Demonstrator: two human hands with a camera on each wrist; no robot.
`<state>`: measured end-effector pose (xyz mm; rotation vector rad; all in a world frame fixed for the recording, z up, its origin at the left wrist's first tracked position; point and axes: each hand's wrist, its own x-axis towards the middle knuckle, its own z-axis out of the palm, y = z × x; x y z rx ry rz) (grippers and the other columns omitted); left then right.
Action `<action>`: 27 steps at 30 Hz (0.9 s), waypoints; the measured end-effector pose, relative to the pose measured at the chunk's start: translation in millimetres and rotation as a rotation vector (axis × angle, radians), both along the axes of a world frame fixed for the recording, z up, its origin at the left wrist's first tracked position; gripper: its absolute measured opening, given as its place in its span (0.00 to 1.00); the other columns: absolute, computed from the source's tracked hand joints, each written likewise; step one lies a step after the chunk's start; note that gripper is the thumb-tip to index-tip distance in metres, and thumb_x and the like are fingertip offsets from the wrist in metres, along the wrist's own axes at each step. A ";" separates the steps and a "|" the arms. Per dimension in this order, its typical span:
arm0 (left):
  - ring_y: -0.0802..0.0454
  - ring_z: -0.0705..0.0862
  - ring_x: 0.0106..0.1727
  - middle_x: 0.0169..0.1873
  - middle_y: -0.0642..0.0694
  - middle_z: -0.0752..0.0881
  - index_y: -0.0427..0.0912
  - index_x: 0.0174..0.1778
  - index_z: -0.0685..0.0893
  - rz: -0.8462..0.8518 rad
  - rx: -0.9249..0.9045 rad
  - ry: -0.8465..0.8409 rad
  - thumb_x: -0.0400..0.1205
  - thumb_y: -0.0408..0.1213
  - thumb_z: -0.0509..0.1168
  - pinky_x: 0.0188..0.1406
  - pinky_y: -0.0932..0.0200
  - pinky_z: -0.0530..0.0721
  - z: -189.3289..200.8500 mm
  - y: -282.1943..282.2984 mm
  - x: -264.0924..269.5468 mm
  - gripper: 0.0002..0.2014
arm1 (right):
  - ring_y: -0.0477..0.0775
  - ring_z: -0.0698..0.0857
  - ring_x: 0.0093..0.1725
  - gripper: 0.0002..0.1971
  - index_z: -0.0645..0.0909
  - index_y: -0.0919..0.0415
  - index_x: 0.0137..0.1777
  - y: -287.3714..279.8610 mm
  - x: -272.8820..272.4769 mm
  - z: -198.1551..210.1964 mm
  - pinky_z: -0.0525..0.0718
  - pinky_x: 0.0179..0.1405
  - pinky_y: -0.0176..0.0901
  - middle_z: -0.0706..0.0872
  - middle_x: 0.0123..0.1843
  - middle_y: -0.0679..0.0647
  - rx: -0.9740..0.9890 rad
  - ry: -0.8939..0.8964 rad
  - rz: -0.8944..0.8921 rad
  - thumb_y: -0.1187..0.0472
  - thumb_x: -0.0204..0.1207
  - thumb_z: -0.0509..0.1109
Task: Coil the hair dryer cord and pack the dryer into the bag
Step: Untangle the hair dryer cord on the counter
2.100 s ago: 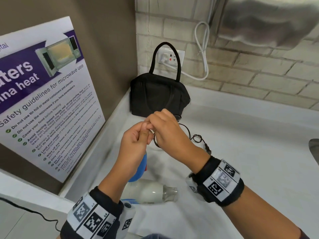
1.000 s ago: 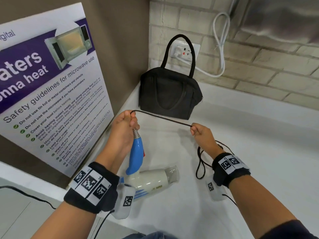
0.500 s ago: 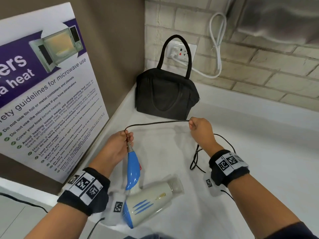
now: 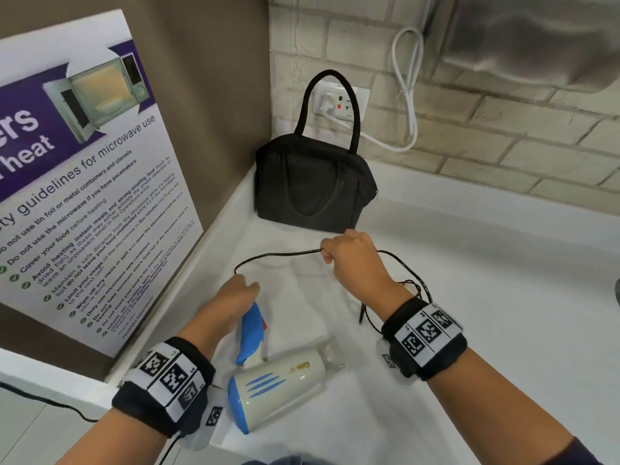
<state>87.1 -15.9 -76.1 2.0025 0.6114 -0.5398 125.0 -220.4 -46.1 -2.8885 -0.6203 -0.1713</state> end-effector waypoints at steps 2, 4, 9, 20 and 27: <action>0.43 0.73 0.68 0.69 0.40 0.72 0.32 0.76 0.63 -0.082 0.045 -0.026 0.87 0.41 0.52 0.60 0.55 0.71 6.9 -4.6 -3.9 0.23 | 0.51 0.70 0.39 0.15 0.77 0.58 0.38 4.1 -5.0 2.1 0.64 0.42 0.41 0.83 0.34 0.53 0.018 0.007 0.023 0.79 0.65 0.58; 0.44 0.69 0.73 0.74 0.43 0.69 0.35 0.79 0.60 -0.169 0.064 -0.068 0.87 0.42 0.52 0.64 0.57 0.68 15.4 -8.8 -8.3 0.25 | 0.52 0.69 0.39 0.16 0.73 0.56 0.35 9.2 -10.9 4.6 0.64 0.43 0.42 0.81 0.32 0.53 0.056 0.014 0.051 0.79 0.65 0.57; 0.47 0.65 0.79 0.80 0.45 0.65 0.44 0.76 0.70 -0.389 0.228 -0.482 0.85 0.46 0.56 0.77 0.52 0.64 23.9 -23.3 -16.8 0.23 | 0.52 0.68 0.37 0.15 0.75 0.57 0.34 21.5 -26.4 10.4 0.74 0.46 0.51 0.75 0.28 0.51 0.124 -0.026 0.096 0.79 0.61 0.60; 0.47 0.81 0.46 0.40 0.44 0.83 0.40 0.57 0.77 -0.403 0.330 -0.788 0.83 0.29 0.58 0.42 0.60 0.76 54.7 -38.2 -38.2 0.09 | 0.54 0.76 0.32 0.11 0.79 0.59 0.32 33.2 -48.4 19.2 0.70 0.35 0.45 0.81 0.25 0.51 0.126 -0.154 0.161 0.77 0.59 0.69; 0.55 0.74 0.33 0.28 0.49 0.76 0.45 0.30 0.76 -0.213 0.052 -0.823 0.78 0.20 0.56 0.35 0.75 0.73 56.7 -32.4 -48.2 0.17 | 0.52 0.70 0.35 0.09 0.75 0.58 0.33 22.0 -41.2 18.3 0.70 0.41 0.43 0.75 0.27 0.49 0.286 -0.036 0.125 0.71 0.69 0.57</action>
